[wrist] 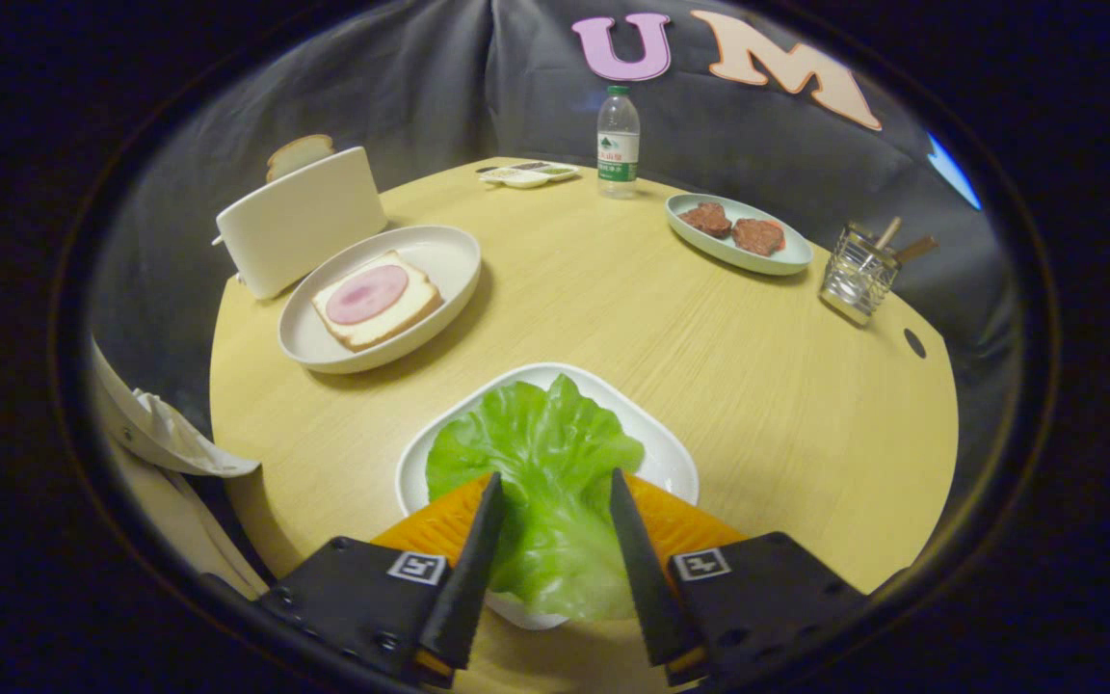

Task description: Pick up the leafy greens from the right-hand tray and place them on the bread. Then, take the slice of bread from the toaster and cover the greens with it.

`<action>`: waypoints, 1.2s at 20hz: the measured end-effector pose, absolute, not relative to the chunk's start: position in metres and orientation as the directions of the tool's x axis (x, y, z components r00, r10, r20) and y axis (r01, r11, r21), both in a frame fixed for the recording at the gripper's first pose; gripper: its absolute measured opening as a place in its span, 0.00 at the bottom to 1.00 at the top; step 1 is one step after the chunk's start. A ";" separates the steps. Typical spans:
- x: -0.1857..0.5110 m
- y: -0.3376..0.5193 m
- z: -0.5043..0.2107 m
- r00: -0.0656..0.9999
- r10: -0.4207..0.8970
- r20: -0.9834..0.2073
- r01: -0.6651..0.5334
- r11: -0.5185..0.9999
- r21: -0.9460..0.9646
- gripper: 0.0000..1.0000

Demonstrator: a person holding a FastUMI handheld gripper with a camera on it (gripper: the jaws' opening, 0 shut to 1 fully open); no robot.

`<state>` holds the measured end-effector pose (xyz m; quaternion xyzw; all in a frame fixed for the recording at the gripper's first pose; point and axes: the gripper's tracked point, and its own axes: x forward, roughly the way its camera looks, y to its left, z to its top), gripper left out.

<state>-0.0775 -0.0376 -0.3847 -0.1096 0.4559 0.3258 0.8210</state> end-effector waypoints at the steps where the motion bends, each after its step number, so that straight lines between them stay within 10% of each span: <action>1: -0.078 -0.037 -0.385 0.370 0.429 -0.824 -0.632 0.766 0.116 0.56; 6: -0.066 -0.040 -0.378 0.430 0.390 -0.814 -0.629 0.776 0.039 0.09; 24: -0.061 0.031 -0.283 0.526 0.434 -0.732 -0.635 0.773 0.001 0.09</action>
